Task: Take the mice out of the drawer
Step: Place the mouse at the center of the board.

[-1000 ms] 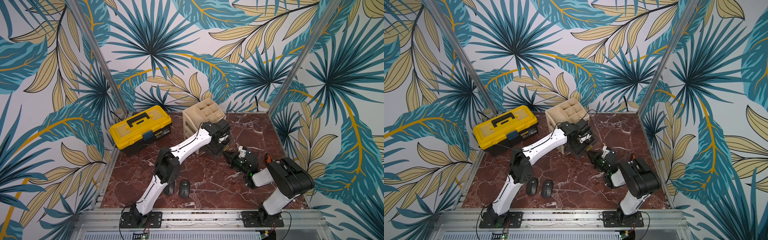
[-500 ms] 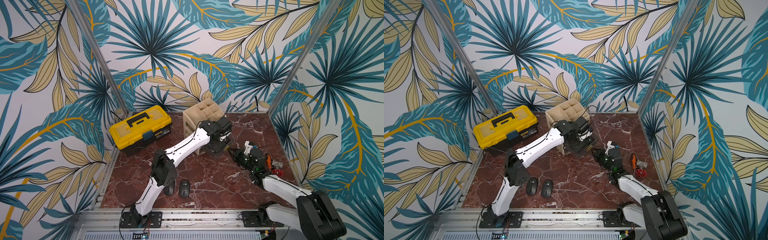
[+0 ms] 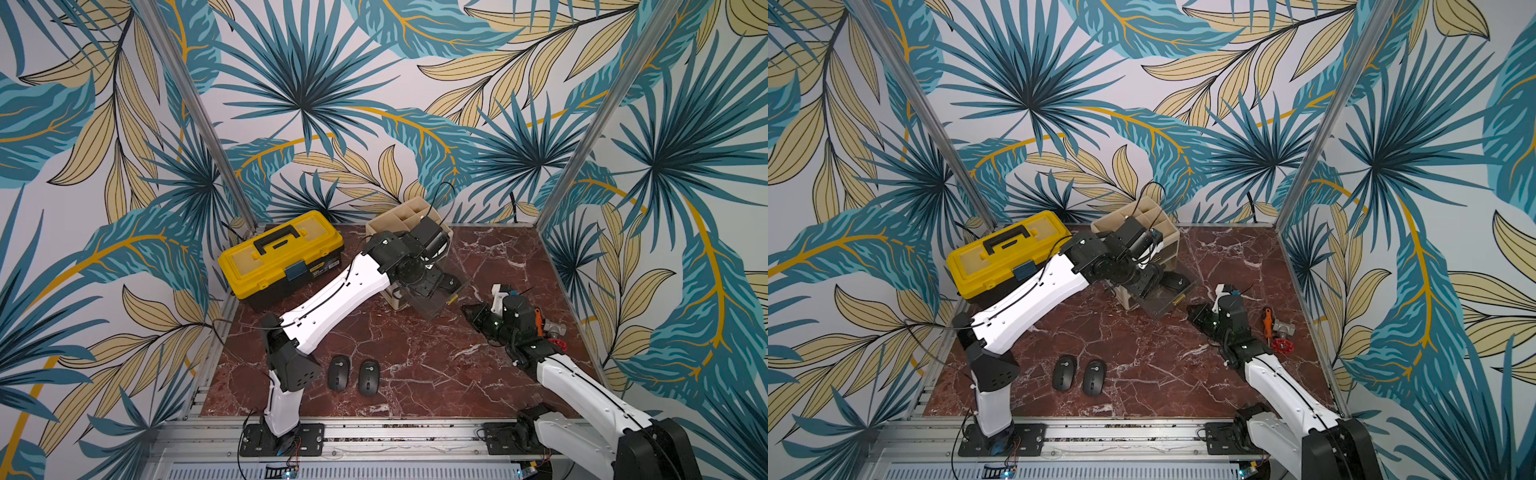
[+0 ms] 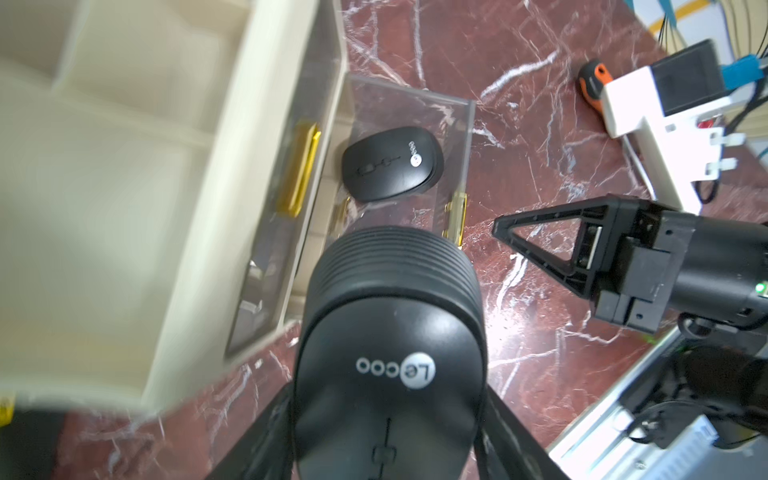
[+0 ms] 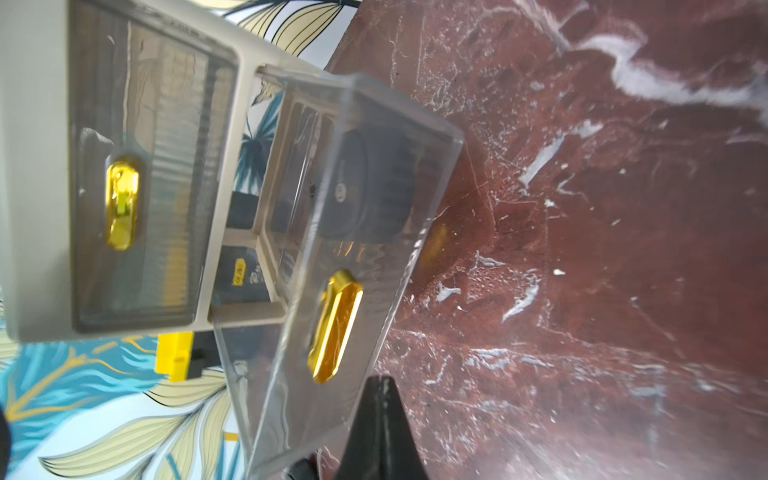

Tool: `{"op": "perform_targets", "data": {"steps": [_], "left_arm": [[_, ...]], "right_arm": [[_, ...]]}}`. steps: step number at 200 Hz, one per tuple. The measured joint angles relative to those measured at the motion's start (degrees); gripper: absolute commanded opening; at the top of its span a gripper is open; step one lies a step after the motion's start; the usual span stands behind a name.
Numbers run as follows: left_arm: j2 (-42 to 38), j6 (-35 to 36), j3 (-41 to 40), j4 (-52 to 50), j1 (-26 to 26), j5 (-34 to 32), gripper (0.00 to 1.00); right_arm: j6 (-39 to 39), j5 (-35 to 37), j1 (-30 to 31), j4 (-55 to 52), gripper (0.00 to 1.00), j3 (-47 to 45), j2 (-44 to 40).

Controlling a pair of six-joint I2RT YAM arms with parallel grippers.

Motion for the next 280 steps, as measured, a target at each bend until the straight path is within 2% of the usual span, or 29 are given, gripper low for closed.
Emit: {"op": "perform_targets", "data": {"steps": [9,34,67,80,93,121,148,192,280], "left_arm": [[-3.02,-2.54,-4.26,0.72,-0.20,-0.13,0.65],[-9.66,-9.62,-15.32,3.74,-0.92,-0.87,0.65],[-15.17,-18.78,-27.17,7.85,-3.06,-2.80,0.65],[-16.74,-22.21,-31.41,9.81,-4.35,-3.37,0.65],[-17.94,-25.70,-35.34,11.72,-5.88,-3.96,0.65],[-18.51,-32.33,-41.20,15.28,-9.18,-4.92,0.64],[-18.49,-37.86,-45.86,19.06,-11.72,-5.14,0.64],[-18.49,-45.94,-54.29,25.90,-14.32,-5.03,0.63],[-14.51,-55.19,-62.55,33.42,-17.09,-4.35,0.63]], "right_arm": [[-2.43,-0.46,0.02,-3.43,0.00,2.23,-1.11],[-10.23,-2.69,0.00,-14.43,0.16,9.11,-4.13],[-19.30,-7.08,0.00,-27.93,0.43,17.35,-6.25],[-22.27,-8.94,0.00,-32.96,0.59,20.28,-6.56],[-24.76,-10.67,0.04,-37.57,0.71,22.80,-6.84],[-28.96,-14.29,0.07,-46.16,0.86,27.34,-7.74],[-31.82,-16.06,0.07,-52.57,0.92,30.93,-9.66],[-34.25,-16.63,0.07,-57.51,0.93,32.15,-12.26],[-35.54,-16.61,0.07,-58.80,0.93,32.13,-13.22]]}}
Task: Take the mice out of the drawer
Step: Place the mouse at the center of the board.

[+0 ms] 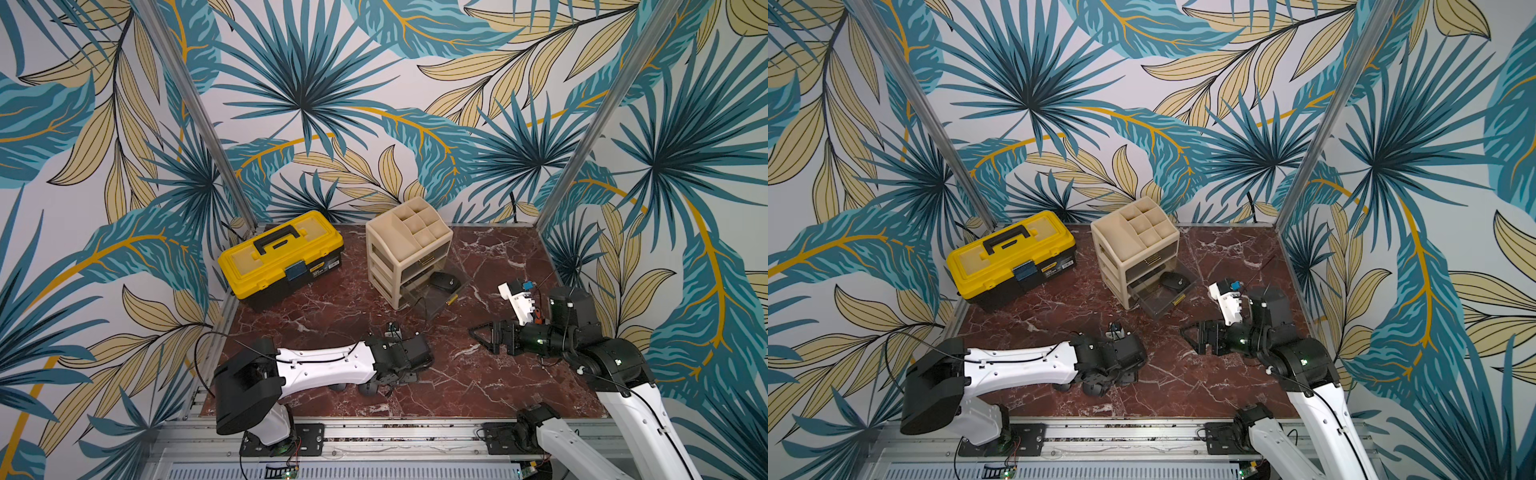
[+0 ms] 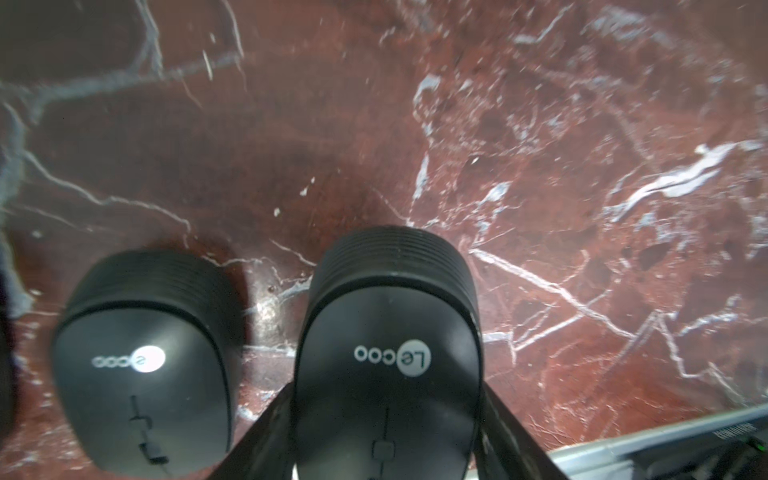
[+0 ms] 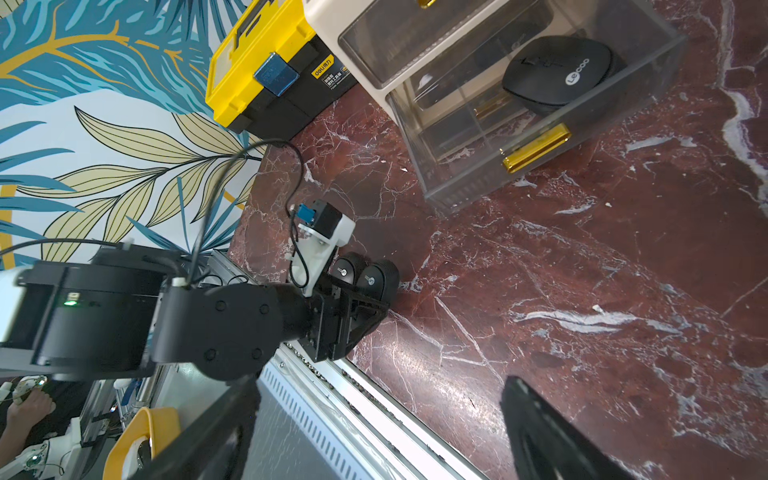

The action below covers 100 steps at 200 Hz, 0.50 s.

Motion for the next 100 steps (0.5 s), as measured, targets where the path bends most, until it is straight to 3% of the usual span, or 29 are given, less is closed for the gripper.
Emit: {"op": "perform_targets", "data": {"steps": [100], "left_arm": [[1.07,-3.13,-3.02,-3.02,-0.96,-1.03,0.63]], "right_arm": [[0.04,0.02,0.00,0.04,0.93,-1.09,-0.31]]}}
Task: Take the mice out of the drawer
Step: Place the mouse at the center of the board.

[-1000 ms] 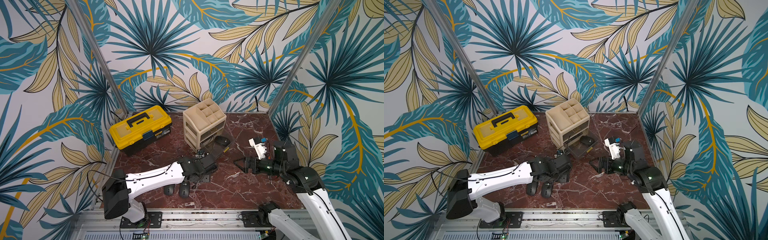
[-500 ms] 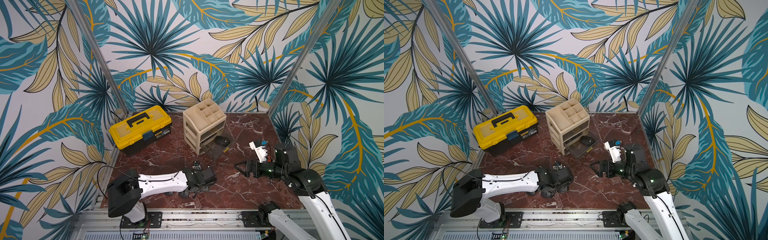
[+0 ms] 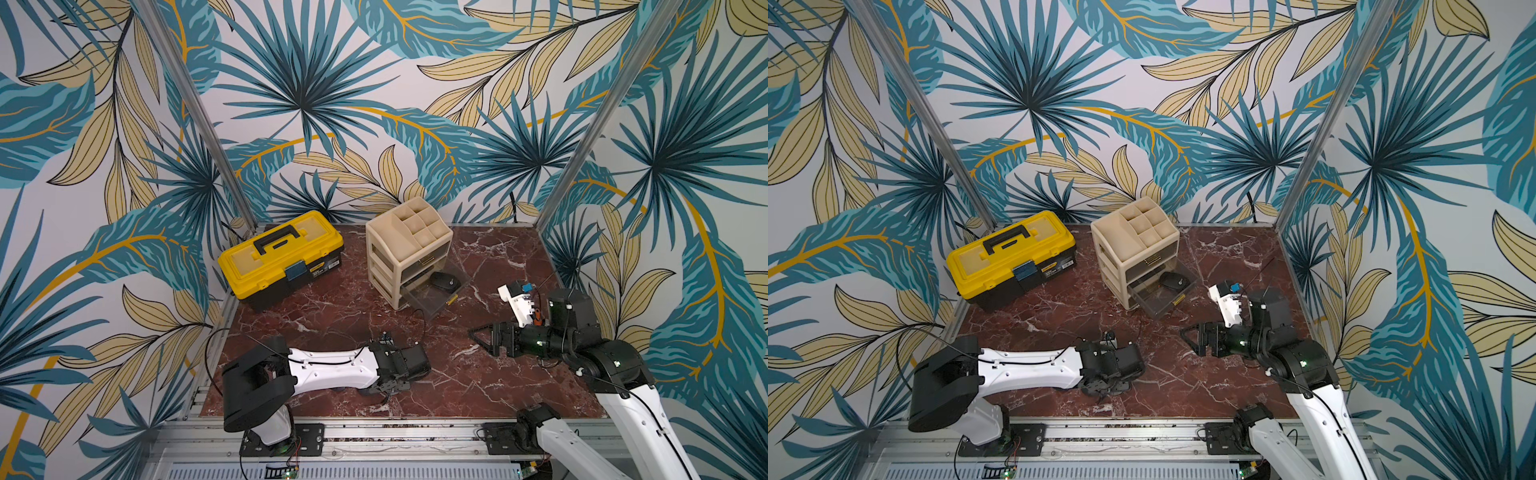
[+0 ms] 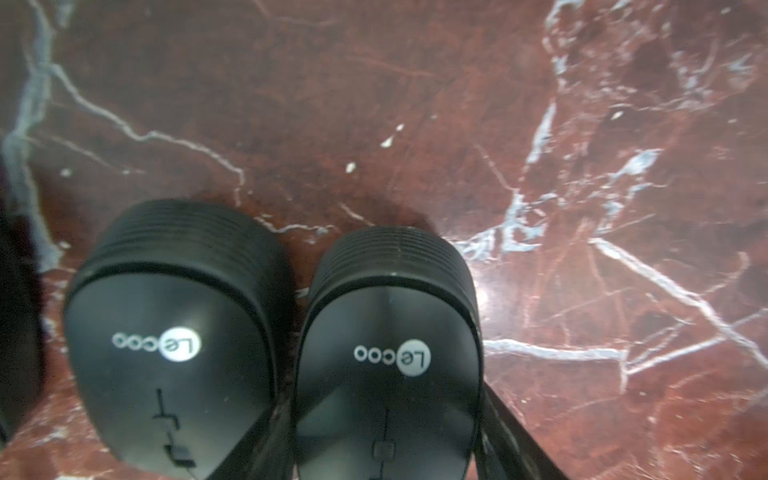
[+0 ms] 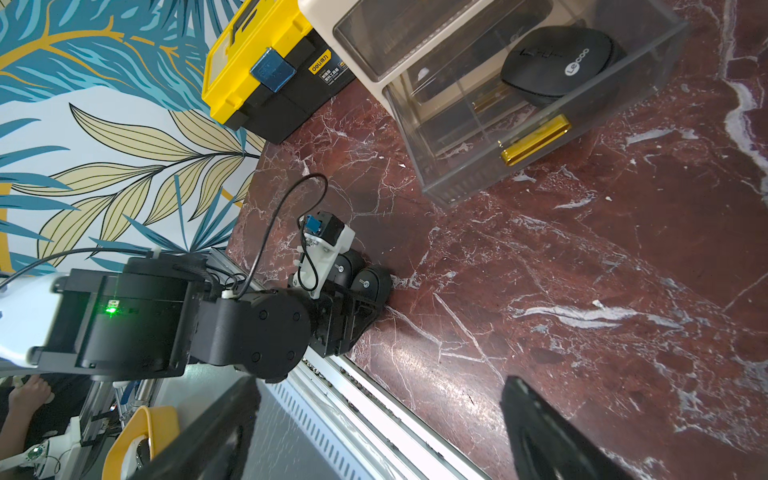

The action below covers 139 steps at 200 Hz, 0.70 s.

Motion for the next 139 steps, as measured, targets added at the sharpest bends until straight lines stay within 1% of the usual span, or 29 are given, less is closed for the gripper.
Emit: {"op": "perform_targets", "data": {"steps": [104,118,139], "left_arm": [[-0.55,-1.03,-1.33,-3.76,-0.04,-3.26,0.64],[-0.55,-0.98,-1.33,-4.04,-0.04,-3.48,0.70],[-0.55,-0.98,-1.33,-4.52,-0.04,-3.80,0.75]], "right_arm": [[0.00,0.00,0.00,0.02,0.93,-0.09,0.79],[0.00,0.00,0.00,0.00,0.93,-0.11,0.81],[0.02,0.02,0.00,0.02,0.93,-0.20,0.81]]}}
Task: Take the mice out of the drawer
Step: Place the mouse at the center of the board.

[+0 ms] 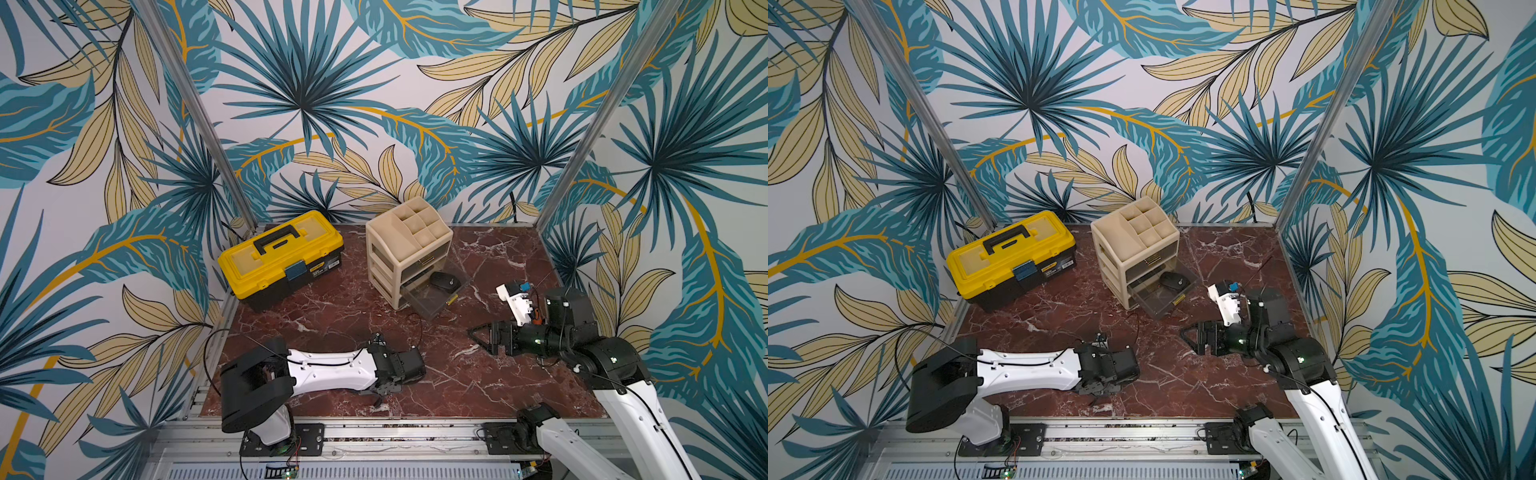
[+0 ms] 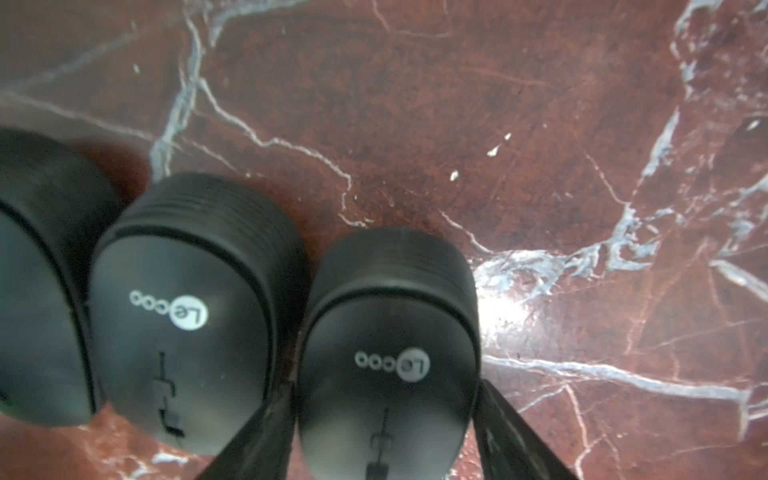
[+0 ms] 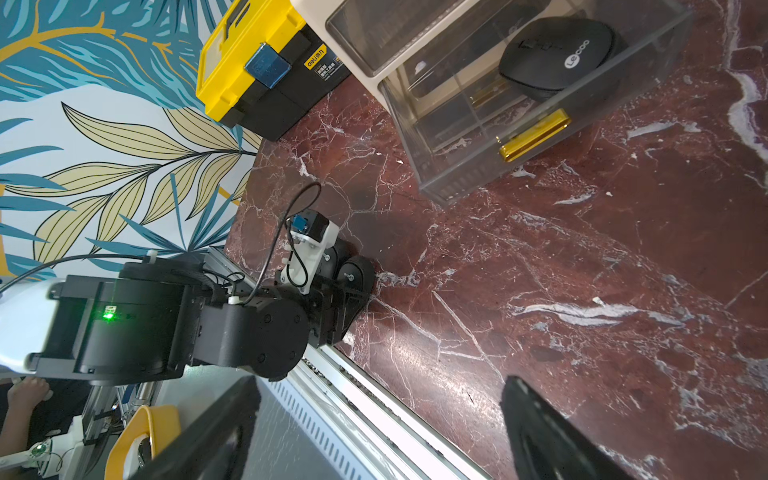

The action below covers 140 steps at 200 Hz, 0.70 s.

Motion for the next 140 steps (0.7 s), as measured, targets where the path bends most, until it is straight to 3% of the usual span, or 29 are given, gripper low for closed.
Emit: {"op": "perform_targets", "data": {"steps": [84,140], "left_arm": [[-0.26,1.11,0.74,-2.67,-0.11,-0.39,0.78],[-3.23,5.07,9.66,-6.71,-0.44,-1.92,0.79]], "right_arm": [[0.00,0.00,0.00,0.00,0.93,-0.15,0.00],[0.81,0.02,0.00,0.96,0.92,-0.33,0.00]]}}
